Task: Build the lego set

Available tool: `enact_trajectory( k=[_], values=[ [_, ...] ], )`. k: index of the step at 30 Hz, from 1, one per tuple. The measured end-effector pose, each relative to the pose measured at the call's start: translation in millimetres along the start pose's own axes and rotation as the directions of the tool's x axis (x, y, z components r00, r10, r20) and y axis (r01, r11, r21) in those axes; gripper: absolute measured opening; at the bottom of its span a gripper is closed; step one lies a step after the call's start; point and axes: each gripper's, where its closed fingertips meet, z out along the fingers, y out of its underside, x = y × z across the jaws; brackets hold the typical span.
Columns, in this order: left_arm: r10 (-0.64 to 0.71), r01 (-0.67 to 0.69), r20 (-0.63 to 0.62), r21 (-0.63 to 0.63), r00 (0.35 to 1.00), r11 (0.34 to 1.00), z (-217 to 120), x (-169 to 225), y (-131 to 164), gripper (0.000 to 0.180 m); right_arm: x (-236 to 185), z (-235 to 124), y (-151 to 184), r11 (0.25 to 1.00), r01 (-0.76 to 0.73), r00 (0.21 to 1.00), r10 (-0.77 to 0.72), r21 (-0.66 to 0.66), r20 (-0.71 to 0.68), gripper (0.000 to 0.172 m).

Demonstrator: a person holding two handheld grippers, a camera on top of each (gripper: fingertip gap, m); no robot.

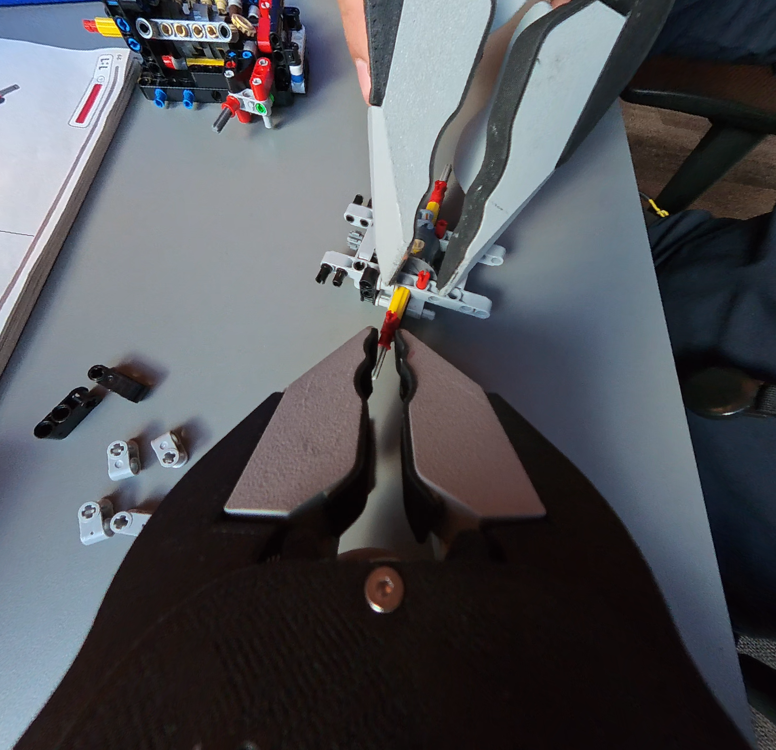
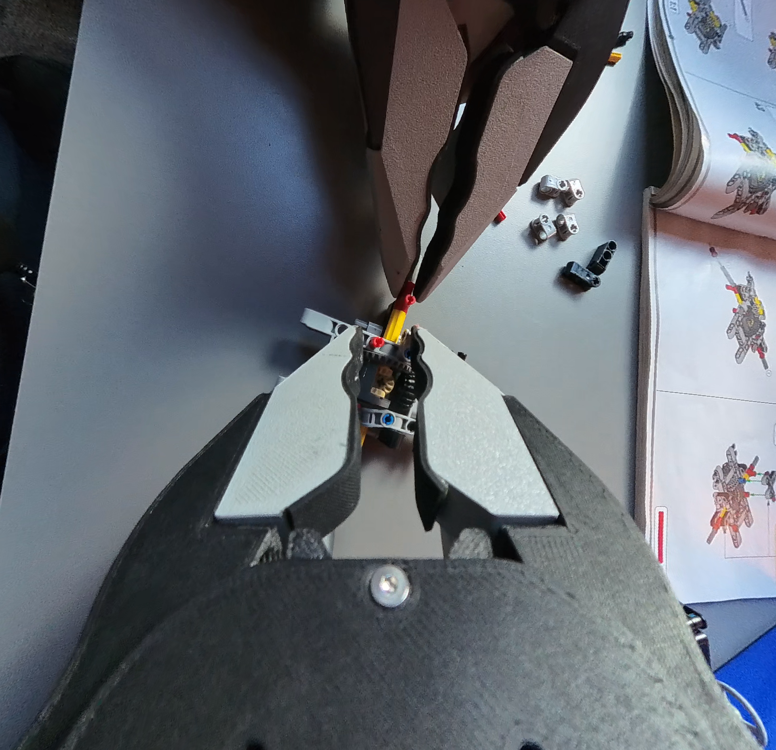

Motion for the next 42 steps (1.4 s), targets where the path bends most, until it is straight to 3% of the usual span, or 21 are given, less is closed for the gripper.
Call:
enact_trajectory(
  k=[13,19,34,36,40,42],
  values=[
    [0.011,-0.011,0.005,-0.017,1.0,1.0,1.8,0.4,2.4,0.005,-9.1,-1.4,-1.7,0.996,-0.082,0.991,0.078,0.032,0.108,0.033],
    [0.012,-0.012,0.008,-0.017,1.0,1.0,1.8,0.2,2.3,0.005,-2.8,0.2,-0.9,0.998,-0.053,0.998,0.051,0.034,0.044,0.024],
    [0.006,-0.006,0.016,-0.015,1.0,1.0,2.1,-1.8,2.1,0.005,-2.6,1.7,-1.5,0.999,-0.001,1.0,0.0,0.052,0.006,0.022],
    [0.005,-0.005,-0.021,-0.006,1.0,1.0,2.7,4.2,0.3,0.004,3.8,-0.7,-0.9,0.998,0.034,0.998,-0.032,0.047,-0.051,0.0],
    [0.016,-0.016,0.007,-0.016,1.0,1.0,3.2,1.2,1.4,0.005,4.4,0.0,-0.5,0.998,0.046,0.996,-0.043,0.044,-0.078,0.0],
    [0.016,-0.016,0.02,-0.019,1.0,1.0,2.1,-1.1,2.1,0.005,8.8,-1.5,0.0,0.998,0.027,0.994,-0.022,0.049,-0.111,0.009]
  ],
)
